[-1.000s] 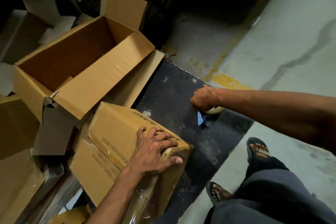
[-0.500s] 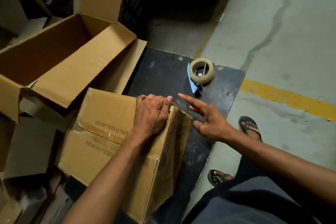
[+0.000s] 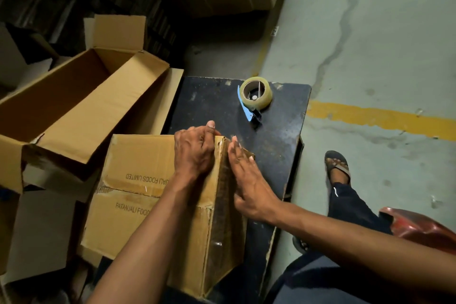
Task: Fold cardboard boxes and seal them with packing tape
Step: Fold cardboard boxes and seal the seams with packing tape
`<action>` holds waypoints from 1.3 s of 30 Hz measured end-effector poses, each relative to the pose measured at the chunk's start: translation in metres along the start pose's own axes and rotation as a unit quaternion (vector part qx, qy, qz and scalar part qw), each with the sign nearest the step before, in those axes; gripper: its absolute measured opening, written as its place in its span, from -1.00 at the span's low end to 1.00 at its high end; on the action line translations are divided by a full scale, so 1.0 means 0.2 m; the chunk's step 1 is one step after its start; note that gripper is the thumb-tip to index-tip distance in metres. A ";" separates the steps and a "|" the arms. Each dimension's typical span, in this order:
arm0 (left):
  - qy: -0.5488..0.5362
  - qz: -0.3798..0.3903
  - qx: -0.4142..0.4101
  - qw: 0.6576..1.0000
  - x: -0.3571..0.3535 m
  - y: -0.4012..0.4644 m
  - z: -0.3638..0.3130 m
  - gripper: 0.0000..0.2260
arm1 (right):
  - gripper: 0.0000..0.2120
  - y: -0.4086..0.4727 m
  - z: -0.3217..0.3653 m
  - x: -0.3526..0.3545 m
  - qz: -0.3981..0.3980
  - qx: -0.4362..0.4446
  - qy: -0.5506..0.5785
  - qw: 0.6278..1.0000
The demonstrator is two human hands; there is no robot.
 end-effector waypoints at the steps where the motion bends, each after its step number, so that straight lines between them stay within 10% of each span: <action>1: 0.000 0.000 0.001 1.000 0.00 0.00 0.00 -0.45 | 0.10 -0.02 0.01 -0.01 0.000 -0.001 -0.014 1.000; 7: -0.002 -0.004 0.002 1.000 0.00 -0.01 0.00 -0.44 | 0.02 -0.15 -0.02 0.00 0.038 0.019 -0.015 0.999; 12: -0.008 0.007 0.016 1.000 0.01 0.00 -0.03 -0.47 | -0.19 -0.05 -0.10 0.09 -0.100 -0.040 0.070 0.992; 18: -0.004 0.004 0.010 1.000 0.01 -0.01 -0.02 -0.50 | -0.66 0.20 0.01 0.27 -0.084 -0.110 0.320 0.937; 28: -0.019 0.006 0.004 1.000 0.01 -0.01 -0.01 -0.47 | -0.70 0.43 -0.11 0.42 0.095 -0.060 0.224 0.968; 39: -0.038 -0.036 0.062 0.997 -0.01 0.24 -0.02 -0.39 | -0.75 0.69 -0.17 0.57 0.063 -0.011 0.169 0.983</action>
Point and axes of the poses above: each hand's wrist, its own y-axis towards the middle knuckle, its own x-axis out of the back of the hand, z = x × y, the point moved 1 cm from there along y, towards the middle knuckle, and after that the axes turned 4 degrees about -x, right-handed, at the moved point
